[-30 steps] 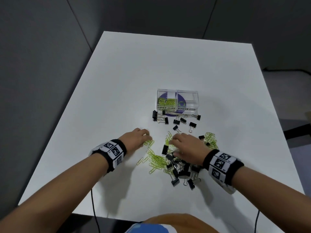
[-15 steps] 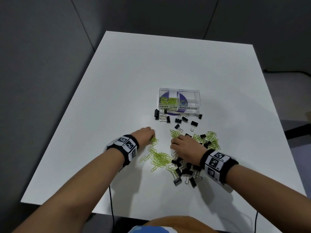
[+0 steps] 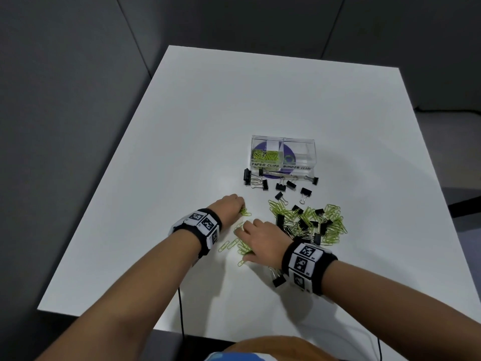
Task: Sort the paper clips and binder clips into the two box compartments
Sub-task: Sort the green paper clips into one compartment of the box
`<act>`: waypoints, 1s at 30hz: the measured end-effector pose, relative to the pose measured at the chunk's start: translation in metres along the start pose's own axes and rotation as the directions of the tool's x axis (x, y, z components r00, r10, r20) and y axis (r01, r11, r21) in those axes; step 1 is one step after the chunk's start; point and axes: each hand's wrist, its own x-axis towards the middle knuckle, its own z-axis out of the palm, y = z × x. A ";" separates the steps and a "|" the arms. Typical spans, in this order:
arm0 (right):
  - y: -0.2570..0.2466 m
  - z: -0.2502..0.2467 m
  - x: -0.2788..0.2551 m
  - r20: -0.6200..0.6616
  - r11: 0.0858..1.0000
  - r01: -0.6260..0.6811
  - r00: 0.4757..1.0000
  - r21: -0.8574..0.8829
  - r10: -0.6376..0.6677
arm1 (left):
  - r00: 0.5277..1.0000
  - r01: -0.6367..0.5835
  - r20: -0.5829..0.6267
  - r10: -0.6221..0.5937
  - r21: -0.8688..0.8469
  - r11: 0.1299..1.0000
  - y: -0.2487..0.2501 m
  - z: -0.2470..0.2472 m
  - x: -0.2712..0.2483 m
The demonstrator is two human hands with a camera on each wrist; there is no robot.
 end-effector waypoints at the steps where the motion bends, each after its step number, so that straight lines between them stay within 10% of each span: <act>1: 0.002 0.003 0.001 -0.018 0.999 0.024 1.000 -0.048 -0.025 | 1.000 0.009 -0.003 -0.009 -0.011 1.000 -0.001 0.000 0.000; 30: 0.076 -0.015 -0.013 0.022 0.793 -0.255 0.956 0.554 0.292 | 0.999 0.017 0.038 -0.017 0.010 1.000 0.004 -0.003 -0.002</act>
